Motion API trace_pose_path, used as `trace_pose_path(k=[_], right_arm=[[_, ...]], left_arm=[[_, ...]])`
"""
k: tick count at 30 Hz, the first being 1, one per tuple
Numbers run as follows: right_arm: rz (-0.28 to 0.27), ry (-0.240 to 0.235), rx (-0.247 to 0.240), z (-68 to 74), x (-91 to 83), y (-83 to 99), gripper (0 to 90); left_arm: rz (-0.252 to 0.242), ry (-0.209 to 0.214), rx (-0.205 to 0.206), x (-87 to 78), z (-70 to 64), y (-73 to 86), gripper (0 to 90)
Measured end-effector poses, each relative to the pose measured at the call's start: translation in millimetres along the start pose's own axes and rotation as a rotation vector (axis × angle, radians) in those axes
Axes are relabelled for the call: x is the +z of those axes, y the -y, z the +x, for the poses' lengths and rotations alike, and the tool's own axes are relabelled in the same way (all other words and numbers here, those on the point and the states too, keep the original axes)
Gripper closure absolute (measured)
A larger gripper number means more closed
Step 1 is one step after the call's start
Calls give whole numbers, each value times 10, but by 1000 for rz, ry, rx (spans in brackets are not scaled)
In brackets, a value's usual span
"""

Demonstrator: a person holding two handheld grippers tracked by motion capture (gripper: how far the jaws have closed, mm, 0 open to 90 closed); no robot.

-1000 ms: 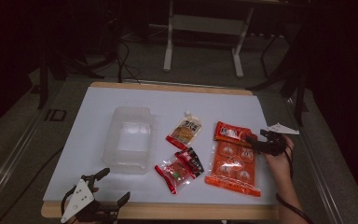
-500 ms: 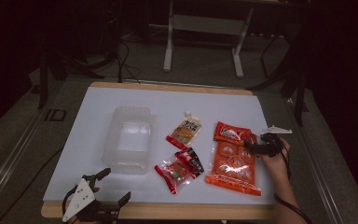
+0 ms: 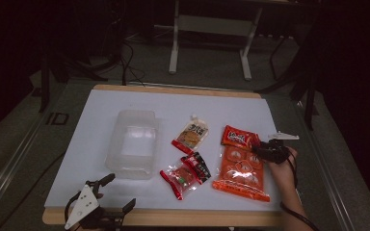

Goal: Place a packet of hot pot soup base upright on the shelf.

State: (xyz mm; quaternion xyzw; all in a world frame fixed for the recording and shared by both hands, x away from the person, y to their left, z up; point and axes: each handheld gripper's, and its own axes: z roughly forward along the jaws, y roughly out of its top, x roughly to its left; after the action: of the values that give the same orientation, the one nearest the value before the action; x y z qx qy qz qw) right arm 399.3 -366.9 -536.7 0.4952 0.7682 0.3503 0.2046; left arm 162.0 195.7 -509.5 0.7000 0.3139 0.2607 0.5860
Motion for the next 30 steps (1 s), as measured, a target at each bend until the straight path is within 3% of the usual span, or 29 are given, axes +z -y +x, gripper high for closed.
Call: trace_pose_path(k=[3, 4, 6, 14, 21, 23, 30], right_arm=[[2, -3, 5, 12, -1, -6, 598], [16, -5, 0, 34, 2, -31, 697], [24, -7, -12, 55, 5, -44, 748], [62, -5, -23, 108, -12, -133, 856], [54, -23, -1, 105, -63, -184, 872], [57, -18, -14, 119, -89, -203, 876], [7, -25, -17, 147, -261, -268, 877]], left_arm=[[2, 1, 3, 1, -2, 0, 16], [2, 2, 1, 5, -3, 1, 16], [3, 2, 2, 7, -3, 2, 16], [12, 4, 6, 20, -12, 7, 16], [10, 3, 3, 15, -8, 7, 16], [11, 2, 2, 18, -7, 7, 16], [6, 0, 2, 21, -9, 11, 16]])
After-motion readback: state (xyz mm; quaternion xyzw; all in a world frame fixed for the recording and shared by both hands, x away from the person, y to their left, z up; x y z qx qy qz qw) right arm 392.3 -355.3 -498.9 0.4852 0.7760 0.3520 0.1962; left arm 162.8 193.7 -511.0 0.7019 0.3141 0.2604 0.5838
